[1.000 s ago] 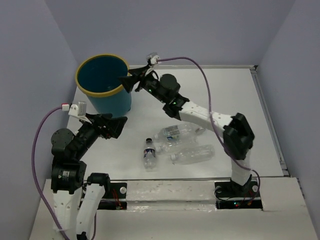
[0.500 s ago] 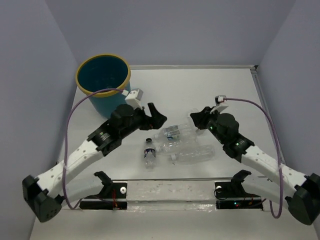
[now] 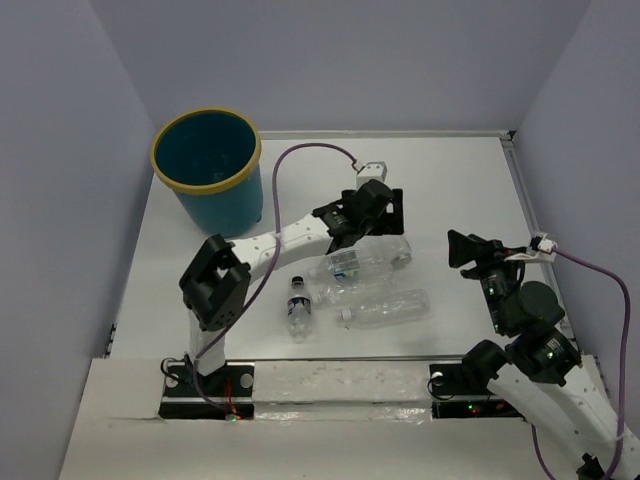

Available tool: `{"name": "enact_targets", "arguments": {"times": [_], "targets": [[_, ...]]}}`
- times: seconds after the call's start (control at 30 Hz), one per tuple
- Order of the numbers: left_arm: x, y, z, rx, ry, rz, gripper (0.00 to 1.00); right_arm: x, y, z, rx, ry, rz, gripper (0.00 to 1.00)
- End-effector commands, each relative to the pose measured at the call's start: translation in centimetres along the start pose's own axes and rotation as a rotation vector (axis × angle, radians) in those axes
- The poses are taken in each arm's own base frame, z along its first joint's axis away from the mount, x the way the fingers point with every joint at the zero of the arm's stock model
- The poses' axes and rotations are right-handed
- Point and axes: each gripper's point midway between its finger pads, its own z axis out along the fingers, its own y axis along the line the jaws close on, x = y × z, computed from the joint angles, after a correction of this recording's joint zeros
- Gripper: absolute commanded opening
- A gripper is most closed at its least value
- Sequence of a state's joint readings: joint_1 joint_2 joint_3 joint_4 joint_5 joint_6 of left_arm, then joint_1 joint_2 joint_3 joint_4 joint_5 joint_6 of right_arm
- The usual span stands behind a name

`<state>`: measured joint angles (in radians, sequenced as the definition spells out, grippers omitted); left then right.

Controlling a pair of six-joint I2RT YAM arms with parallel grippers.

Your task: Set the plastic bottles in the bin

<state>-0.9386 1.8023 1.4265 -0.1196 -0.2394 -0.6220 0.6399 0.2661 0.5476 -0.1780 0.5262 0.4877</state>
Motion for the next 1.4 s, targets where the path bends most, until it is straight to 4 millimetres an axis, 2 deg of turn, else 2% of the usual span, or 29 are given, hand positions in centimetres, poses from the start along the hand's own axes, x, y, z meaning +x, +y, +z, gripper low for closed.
{"name": "enact_targets", "arguments": {"times": [0.0,0.03,0.07,0.13,0.2,0.23,0.43,0.77,0.93,1.03,1.07,1.13,1.17,1.2,1.3,1.37], "targets": [[-2.3,-1.7,2.1,-0.054,-0.043,0.025,0.99,-0.6,-0.2,-0.8,0.0,0.005,-0.005,0.65],[-2.1,-1.7,2.7,-0.068,-0.032,0.033,0.99,-0.5,0.0,-0.9,-0.013,0.011,-0.001,0.65],[-0.9,-1.3,4.1,-0.092,0.001,0.051,0.99,-0.2,0.2,-0.9,-0.025,0.021,0.003,0.65],[-1.3,-1.8,4.7,-0.096,0.014,0.064,0.99,0.4,0.7,-0.9,-0.053,0.045,0.013,0.66],[-0.7,-1.9,5.5,-0.102,0.037,0.077,0.99,0.8,0.9,-1.0,-0.069,0.058,0.018,0.68],[0.2,-1.6,6.3,-0.112,0.063,0.089,0.99,1.0,0.8,-1.1,-0.071,0.061,0.017,0.68],[1.7,-1.1,7.5,-0.137,0.119,0.107,0.99,0.6,0.9,-1.7,-0.096,0.045,0.014,0.77],[3.7,-0.5,9.5,-0.155,0.165,0.123,0.99,0.3,1.5,-2.5,-0.147,0.052,0.013,0.81],[3.4,-0.3,10.9,-0.139,0.153,0.095,0.99,0.5,2.2,-2.5,-0.175,0.07,-0.003,0.82],[3.3,-0.2,11.6,-0.116,0.147,0.071,0.94,0.2,2.3,-2.7,-0.189,0.06,0.004,0.81],[3.3,-0.4,11.7,-0.107,0.143,0.067,0.92,0.2,2.4,-2.8,-0.193,0.057,0.006,0.81],[2.4,-0.5,12.1,-0.085,0.117,0.047,0.81,0.0,2.5,-2.9,-0.202,0.053,0.006,0.81],[2.2,-0.8,12.1,-0.07,0.111,0.044,0.81,-0.1,2.6,-2.9,-0.204,0.052,0.006,0.81],[1.8,-1.0,12.3,-0.057,0.101,0.04,0.77,-0.1,2.6,-2.9,-0.206,0.052,0.004,0.81],[0.3,-2.5,12.3,0.013,0.062,0.027,0.7,-0.2,2.8,-2.8,-0.209,0.053,0.006,0.81],[-1.3,-3.9,12.2,0.07,0.025,0.016,0.64,-0.1,3.0,-2.8,-0.217,0.057,0.004,0.8]]}}
